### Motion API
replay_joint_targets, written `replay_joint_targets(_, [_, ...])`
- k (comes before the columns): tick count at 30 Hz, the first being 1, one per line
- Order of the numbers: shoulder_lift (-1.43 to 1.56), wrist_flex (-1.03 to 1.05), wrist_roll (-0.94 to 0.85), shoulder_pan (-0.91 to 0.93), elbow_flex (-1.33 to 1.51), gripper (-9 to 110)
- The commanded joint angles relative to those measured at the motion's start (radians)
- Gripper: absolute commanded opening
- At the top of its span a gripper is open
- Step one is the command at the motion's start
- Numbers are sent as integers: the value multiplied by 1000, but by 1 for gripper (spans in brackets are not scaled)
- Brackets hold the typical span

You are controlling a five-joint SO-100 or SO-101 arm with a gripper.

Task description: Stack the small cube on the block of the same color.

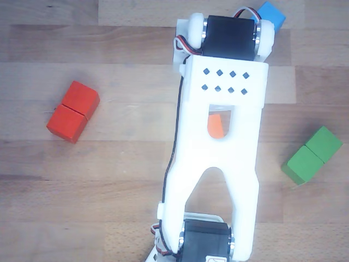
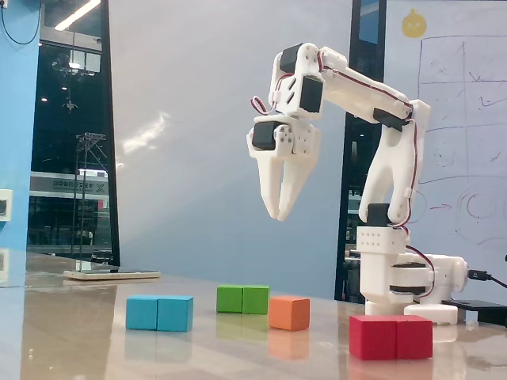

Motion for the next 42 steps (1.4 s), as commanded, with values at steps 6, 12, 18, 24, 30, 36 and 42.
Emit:
replay_joint_targets(6, [-3,-74,0,313,-54,1])
replay_joint_targets(12, [-3,-110,-3,279,-51,1])
replay_joint_targets(18, [8,-78,8,-58,-51,1])
replay_joint_targets(24, [11,-49,9,-295,-51,0])
replay_joint_targets(30, [12,-57,9,-97,-57,0])
replay_joint_targets(36, [-3,-63,0,275,-51,1])
replay_joint_targets(42, [-3,-63,-2,287,-51,1])
